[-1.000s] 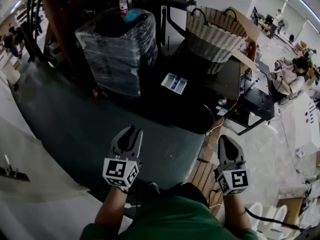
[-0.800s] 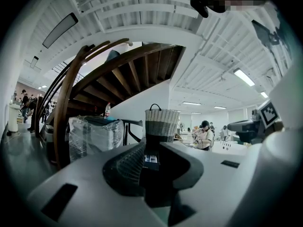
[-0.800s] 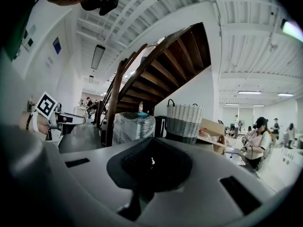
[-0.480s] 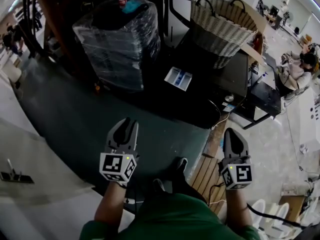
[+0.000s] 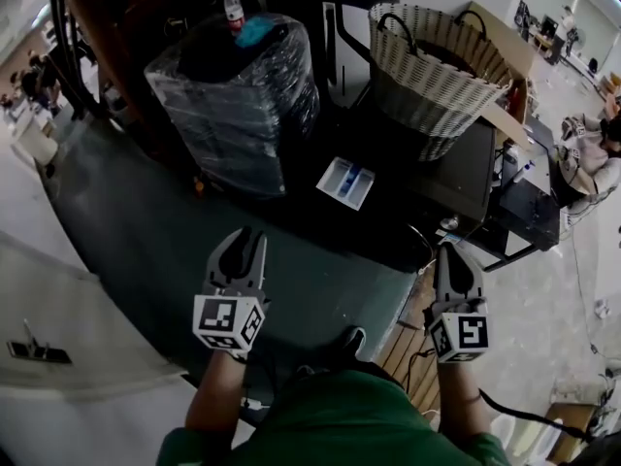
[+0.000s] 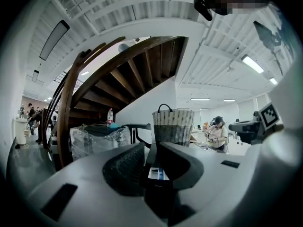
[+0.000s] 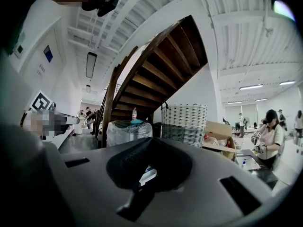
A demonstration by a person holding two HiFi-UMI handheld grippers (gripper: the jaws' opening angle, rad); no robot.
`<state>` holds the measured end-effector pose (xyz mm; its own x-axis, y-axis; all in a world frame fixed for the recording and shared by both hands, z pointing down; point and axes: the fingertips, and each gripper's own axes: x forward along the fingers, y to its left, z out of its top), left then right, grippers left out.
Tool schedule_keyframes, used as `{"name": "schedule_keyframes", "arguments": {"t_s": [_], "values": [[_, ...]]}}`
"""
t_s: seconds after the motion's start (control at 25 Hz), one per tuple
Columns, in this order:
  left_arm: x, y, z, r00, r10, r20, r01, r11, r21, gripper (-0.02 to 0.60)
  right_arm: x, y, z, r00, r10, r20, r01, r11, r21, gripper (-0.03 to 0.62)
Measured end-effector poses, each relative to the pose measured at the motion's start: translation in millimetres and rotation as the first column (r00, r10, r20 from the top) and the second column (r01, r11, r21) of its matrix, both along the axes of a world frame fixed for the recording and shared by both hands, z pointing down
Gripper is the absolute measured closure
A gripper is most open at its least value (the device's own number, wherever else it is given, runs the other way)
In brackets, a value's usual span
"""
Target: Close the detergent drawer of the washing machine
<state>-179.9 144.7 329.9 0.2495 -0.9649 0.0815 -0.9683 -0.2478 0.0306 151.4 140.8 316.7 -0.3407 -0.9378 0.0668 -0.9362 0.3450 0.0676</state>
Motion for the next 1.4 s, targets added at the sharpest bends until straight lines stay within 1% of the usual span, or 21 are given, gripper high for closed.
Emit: {"name": "schedule_keyframes", "arguments": {"t_s": [0.16, 0.36, 0.44, 0.72, 0.84, 1.0, 1.12, 1.24, 1.4], "values": [[14.8, -23.6, -2.9, 1.000, -0.017, 0.011, 0.017, 1.000, 0.000, 0.471, 15.3, -31.9, -3.3, 1.000, -0.011, 0.003, 0.011, 1.000, 0.011, 0.572], [31.2, -45.7, -7.7, 0.999, -0.046, 0.024, 0.046, 0.999, 0.004, 0.471, 30.2, -62.5, -5.8, 0.998, -0.045, 0.032, 0.045, 0.999, 0.022, 0.572], [38.4, -52.3, -7.8, 0.998, -0.052, 0.028, 0.052, 0.999, 0.003, 0.471, 35.5, -72.4, -2.0, 0.998, -0.055, 0.022, 0.054, 0.998, 0.016, 0.572], [54.2, -76.9, 5.4, 0.998, -0.051, 0.041, 0.053, 0.998, -0.040, 0.471, 47.7, -103.9, 12.3, 0.997, -0.067, 0.043, 0.068, 0.998, -0.017, 0.572], [55.2, -95.8, 14.1, 0.998, -0.041, 0.042, 0.043, 0.998, -0.053, 0.471, 46.3, -120.8, 19.0, 0.997, -0.060, 0.054, 0.062, 0.998, -0.030, 0.572], [53.1, -124.8, 26.9, 0.999, -0.020, 0.025, 0.021, 0.997, -0.069, 0.471, 40.6, -138.4, 24.4, 0.998, -0.049, 0.038, 0.050, 0.998, -0.043, 0.572], [50.6, -153.3, 29.2, 1.000, 0.015, 0.020, -0.014, 0.998, -0.067, 0.471, 35.1, -157.1, 24.4, 0.999, -0.029, 0.025, 0.030, 0.998, -0.046, 0.572], [50.1, -182.0, 34.9, 0.998, 0.057, 0.012, -0.056, 0.996, -0.071, 0.471, 28.3, -176.8, 23.5, 1.000, -0.012, -0.012, 0.012, 0.999, -0.046, 0.572], [42.2, -213.8, 54.9, 0.995, 0.103, -0.007, -0.103, 0.990, -0.101, 0.471, 5.8, -206.4, 21.5, 0.999, 0.002, -0.040, -0.004, 0.999, -0.048, 0.572]]}}
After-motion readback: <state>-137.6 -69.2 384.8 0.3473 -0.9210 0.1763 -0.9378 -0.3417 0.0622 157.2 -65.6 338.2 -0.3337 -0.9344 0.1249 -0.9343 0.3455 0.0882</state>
